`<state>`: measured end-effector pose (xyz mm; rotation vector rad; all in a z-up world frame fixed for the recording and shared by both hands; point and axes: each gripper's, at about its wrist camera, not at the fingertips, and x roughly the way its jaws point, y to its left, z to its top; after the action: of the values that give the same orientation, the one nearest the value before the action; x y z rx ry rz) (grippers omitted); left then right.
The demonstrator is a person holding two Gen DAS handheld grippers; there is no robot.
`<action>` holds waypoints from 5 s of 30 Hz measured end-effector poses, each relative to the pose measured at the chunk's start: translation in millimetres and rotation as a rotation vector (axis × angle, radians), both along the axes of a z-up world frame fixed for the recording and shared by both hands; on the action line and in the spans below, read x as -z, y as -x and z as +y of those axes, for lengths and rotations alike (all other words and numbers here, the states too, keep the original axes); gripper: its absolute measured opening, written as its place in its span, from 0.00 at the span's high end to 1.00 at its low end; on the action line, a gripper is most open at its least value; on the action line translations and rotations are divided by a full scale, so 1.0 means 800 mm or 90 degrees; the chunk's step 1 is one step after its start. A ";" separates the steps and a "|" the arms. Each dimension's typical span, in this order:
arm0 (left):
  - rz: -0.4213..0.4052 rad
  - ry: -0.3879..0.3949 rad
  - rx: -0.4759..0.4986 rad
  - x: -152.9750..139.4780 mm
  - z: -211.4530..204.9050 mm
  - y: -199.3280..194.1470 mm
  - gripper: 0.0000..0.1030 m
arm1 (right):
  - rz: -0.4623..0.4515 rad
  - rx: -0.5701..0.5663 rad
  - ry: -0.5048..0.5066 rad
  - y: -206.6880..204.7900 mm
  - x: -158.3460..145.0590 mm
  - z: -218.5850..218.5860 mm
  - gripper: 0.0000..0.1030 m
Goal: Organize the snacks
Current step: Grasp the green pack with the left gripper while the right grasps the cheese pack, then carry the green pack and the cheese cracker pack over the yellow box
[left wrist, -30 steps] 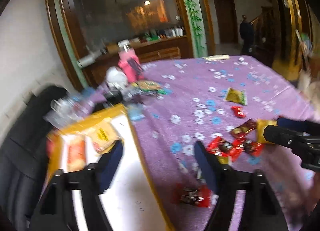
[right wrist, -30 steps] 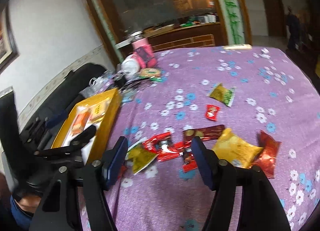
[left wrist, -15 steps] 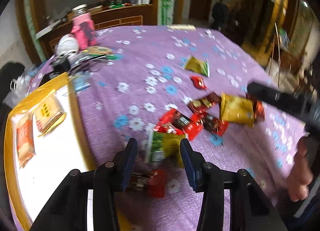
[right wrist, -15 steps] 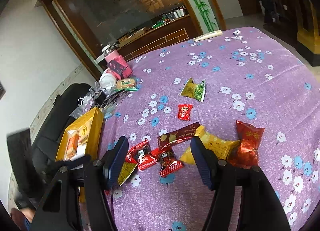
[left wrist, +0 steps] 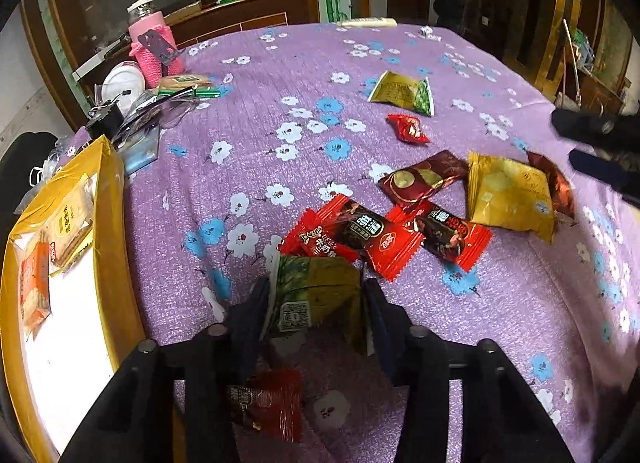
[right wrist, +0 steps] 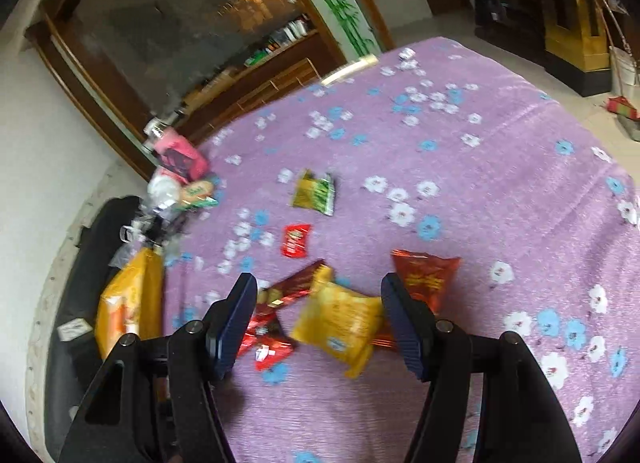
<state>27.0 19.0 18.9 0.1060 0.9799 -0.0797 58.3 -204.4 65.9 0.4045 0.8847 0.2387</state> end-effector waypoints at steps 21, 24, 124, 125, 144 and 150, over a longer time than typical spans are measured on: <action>-0.065 0.057 -0.028 -0.051 0.042 0.031 0.54 | 0.072 -0.158 -0.027 -0.011 0.029 0.039 0.37; -0.067 0.063 -0.031 -0.052 0.045 0.032 0.54 | 0.025 -0.127 -0.008 -0.009 0.022 0.034 0.37; -0.072 0.087 -0.351 -0.005 0.321 0.111 0.53 | 0.002 -0.474 0.147 0.030 0.041 0.450 0.56; -0.068 0.089 -0.350 -0.004 0.321 0.110 0.53 | 0.002 -0.476 0.149 0.031 0.041 0.451 0.56; -0.063 0.074 -0.338 -0.001 0.315 0.114 0.53 | -0.019 -0.494 0.162 0.040 0.043 0.458 0.56; -0.063 0.077 -0.339 -0.002 0.316 0.114 0.51 | -0.020 -0.496 0.159 0.040 0.042 0.456 0.55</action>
<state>-64.0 272.0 20.1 -0.2615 0.8746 0.3512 26.0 160.7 32.3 -0.1967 0.9958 0.8364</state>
